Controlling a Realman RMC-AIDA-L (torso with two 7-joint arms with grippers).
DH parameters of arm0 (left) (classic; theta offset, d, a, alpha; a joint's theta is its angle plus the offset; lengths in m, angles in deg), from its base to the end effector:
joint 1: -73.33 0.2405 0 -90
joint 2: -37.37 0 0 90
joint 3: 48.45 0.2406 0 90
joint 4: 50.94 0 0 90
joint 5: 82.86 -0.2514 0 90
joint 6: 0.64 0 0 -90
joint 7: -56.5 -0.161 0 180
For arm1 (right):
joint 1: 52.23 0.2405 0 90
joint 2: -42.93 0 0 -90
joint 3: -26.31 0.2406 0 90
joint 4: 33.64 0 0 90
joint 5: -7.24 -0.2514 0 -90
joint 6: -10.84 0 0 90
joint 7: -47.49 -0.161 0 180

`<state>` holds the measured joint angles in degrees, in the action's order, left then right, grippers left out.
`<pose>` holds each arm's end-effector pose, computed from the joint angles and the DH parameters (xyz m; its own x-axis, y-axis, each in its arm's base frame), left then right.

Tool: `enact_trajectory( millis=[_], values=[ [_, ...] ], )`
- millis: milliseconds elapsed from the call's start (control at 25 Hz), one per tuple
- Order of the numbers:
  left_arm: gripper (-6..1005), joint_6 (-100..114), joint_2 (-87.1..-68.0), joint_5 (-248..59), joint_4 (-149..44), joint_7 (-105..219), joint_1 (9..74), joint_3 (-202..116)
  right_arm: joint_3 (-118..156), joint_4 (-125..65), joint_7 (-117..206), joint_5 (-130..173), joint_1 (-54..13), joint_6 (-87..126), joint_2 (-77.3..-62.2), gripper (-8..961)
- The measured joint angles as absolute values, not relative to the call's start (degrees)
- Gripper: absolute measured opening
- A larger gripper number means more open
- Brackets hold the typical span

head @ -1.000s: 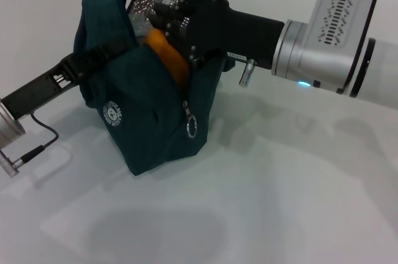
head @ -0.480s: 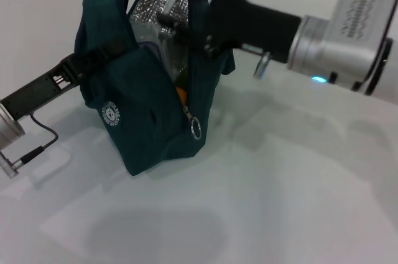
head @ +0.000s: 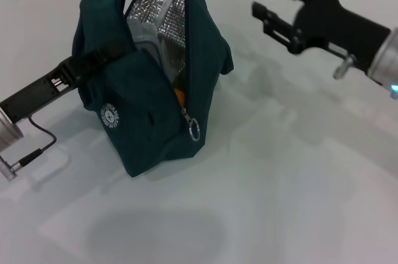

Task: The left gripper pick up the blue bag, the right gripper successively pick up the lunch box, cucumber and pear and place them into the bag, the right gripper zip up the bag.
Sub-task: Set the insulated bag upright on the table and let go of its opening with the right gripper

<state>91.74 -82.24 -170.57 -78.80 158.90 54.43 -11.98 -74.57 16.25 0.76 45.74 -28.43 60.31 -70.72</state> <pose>-0.3089 0.3178 0.0171 0.0264 0.5706 0.8208 0.8141 -0.4887 0.3136 0.1554 0.4113 -0.0449 0.7672 0.1512 -0.6234 -0.2849 -0.7904 -0.5423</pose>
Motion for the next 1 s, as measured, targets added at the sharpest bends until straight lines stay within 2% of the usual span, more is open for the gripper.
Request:
enact_trajectory(
  millis=[160, 480, 1000],
  values=[
    [35, 91.7, -82.24, -170.6, -78.8, 158.7, 54.4, -12.0, -74.5, 12.2, -2.5, 49.0, -28.6, 62.2, -70.29, 467],
    [35, 91.7, -82.24, -170.4, -78.8, 158.6, 54.4, -11.8, -74.2, 10.0, -4.5, 56.0, -27.9, 62.0, -72.15, 466],
    [36, 91.8, -82.24, -170.4, -77.7, 157.6, 54.0, -11.7, -74.3, 3.2, -4.6, 56.2, -20.5, 61.7, -72.91, 459]
  ],
)
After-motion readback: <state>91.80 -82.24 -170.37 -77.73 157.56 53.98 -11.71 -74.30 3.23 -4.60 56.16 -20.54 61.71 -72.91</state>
